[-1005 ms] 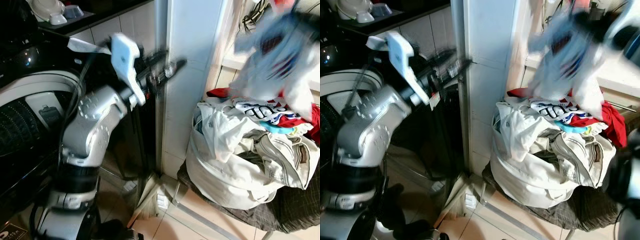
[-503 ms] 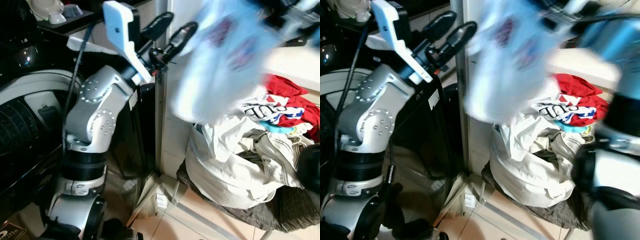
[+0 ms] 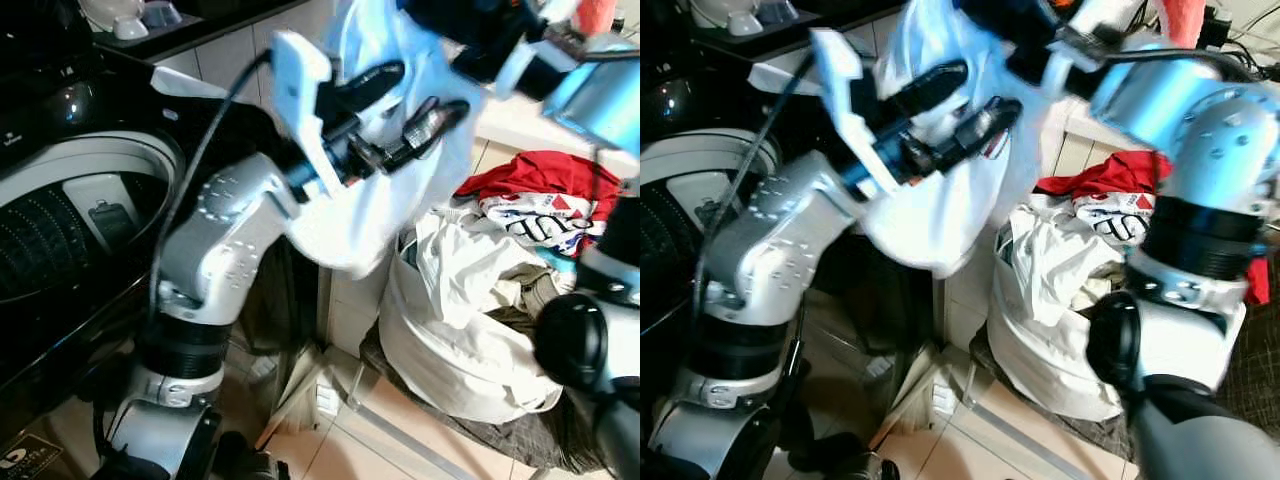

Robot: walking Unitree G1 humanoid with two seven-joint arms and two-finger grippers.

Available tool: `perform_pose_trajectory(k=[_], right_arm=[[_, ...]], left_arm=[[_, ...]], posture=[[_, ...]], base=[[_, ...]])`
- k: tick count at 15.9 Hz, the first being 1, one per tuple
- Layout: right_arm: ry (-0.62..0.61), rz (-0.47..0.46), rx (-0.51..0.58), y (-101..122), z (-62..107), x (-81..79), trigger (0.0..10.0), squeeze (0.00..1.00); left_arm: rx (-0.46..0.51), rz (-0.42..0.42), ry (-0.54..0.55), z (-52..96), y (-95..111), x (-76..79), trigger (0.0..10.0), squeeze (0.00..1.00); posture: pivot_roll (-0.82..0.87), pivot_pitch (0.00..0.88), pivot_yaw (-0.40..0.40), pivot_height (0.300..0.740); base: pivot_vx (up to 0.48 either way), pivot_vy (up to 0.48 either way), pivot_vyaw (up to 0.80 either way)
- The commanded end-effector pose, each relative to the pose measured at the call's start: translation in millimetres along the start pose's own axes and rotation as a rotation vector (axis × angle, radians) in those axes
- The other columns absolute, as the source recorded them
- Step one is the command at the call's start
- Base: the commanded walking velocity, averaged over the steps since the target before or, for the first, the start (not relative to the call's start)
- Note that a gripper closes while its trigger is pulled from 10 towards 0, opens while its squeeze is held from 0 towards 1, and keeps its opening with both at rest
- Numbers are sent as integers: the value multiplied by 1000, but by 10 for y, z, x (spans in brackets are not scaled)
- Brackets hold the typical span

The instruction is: Clothes washing

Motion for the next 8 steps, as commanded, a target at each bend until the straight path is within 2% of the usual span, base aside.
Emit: perform_pose_trajectory(k=[1, 3, 4, 6, 7, 8], right_arm=[[36, 18, 27, 65, 31, -86, 0, 0], [60, 1, 28, 48, 8, -139, 0, 0], [71, -6, 27, 36, -4, -173, 0, 0], [81, -14, 22, 19, -8, -210, 0, 0], [82, -17, 22, 14, -9, -214, 0, 0], [81, -18, 21, 13, -8, -215, 0, 0]], left_arm=[[-21, -29, 10, -28, -25, -8, 10000, 1000], [-83, -111, 27, -62, -111, -6, 10000, 961], [-118, -172, 88, -89, -168, -62, 10000, 0], [-168, -314, 247, -110, -207, -254, 10000, 0], [-177, -364, 328, -91, -185, -360, 10000, 0], [-173, -376, 352, -83, -170, -392, 10000, 4]], posture=[[-25, 0, -16, 740], [-29, 0, -13, 740], [-34, 0, -8, 740], [-33, 0, -8, 740], [-33, 0, -8, 740], [-32, 0, -9, 740]], base=[[0, 0, 0], [0, 0, 0], [0, 0, 0], [0, 0, 0], [0, 0, 0], [0, 0, 0]])
Point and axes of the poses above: a point about 5 cm out from each wrist's last joint towards the gripper, its own z axis pointing back from the gripper into the wrist, its own y axis along the axis of the wrist's last joint, x = y × z, the point moved 1 cm from there along -z, pointing out of the wrist towards the gripper, and after that the axes turned 1 degree about z, right-handed, at the moved point
